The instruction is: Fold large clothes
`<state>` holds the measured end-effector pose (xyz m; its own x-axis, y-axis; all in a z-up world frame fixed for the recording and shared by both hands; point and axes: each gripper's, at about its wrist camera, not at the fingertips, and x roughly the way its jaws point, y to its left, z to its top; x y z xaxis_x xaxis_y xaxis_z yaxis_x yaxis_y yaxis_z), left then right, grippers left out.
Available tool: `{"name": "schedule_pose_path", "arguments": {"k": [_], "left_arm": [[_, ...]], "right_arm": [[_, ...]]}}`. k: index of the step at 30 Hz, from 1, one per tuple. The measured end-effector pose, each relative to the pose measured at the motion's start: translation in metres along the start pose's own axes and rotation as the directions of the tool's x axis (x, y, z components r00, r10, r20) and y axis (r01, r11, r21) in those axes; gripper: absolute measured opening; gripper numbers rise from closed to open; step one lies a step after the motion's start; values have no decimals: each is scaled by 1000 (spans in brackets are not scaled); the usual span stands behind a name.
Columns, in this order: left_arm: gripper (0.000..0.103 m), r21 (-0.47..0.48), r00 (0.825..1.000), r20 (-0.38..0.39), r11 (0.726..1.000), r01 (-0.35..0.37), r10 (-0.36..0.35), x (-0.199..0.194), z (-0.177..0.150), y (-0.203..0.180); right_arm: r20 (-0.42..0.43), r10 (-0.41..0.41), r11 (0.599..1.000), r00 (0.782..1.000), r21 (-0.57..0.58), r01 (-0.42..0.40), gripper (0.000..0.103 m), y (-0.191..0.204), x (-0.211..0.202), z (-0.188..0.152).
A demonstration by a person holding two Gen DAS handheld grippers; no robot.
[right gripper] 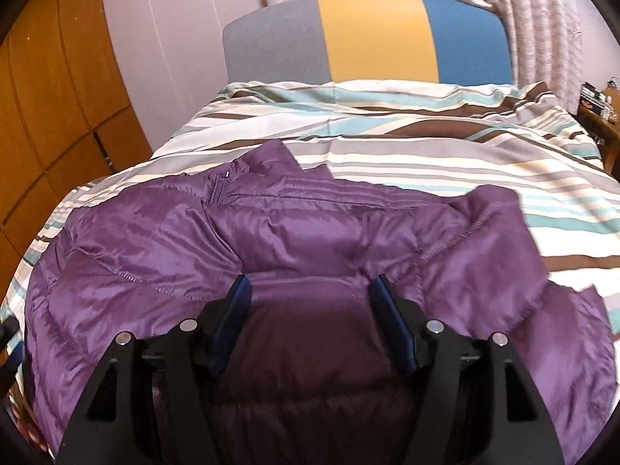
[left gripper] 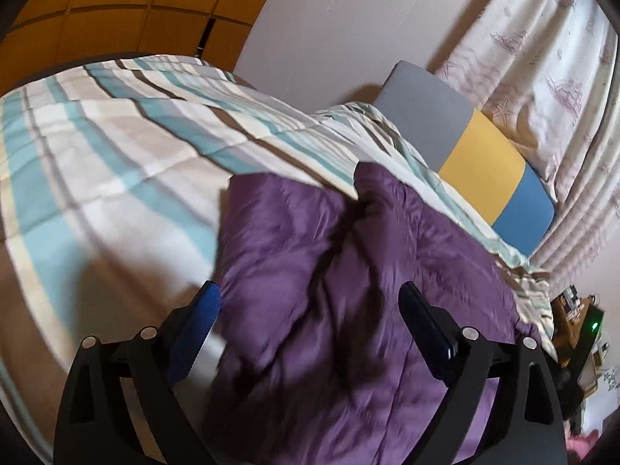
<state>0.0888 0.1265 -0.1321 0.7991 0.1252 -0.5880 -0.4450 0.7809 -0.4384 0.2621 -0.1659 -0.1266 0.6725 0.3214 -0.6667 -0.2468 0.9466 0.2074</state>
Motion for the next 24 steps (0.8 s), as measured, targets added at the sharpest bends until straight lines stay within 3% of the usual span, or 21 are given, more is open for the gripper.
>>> {"name": "schedule_pose_path", "arguments": {"k": [7,10,16,24], "left_arm": [[92,-90,1000,-11,996,0,-1,-19,-24,18],[92,-86,999,-26,996,28,-30,-24,-33,16],[94,-46,993,-71,995,91,-94,-23,-40,-1],[94,-166,980,-137,979,118,-141,-22,-47,4]], "right_arm": [[26,-97,995,995,-15,97,66,-14,-34,-11],[33,-178,982,983,-51,180,71,-20,-34,-20],[-16,-254,962,967,-108,250,73,-17,-14,-26],[-14,-243,965,970,-101,241,73,-16,-12,-29]]}}
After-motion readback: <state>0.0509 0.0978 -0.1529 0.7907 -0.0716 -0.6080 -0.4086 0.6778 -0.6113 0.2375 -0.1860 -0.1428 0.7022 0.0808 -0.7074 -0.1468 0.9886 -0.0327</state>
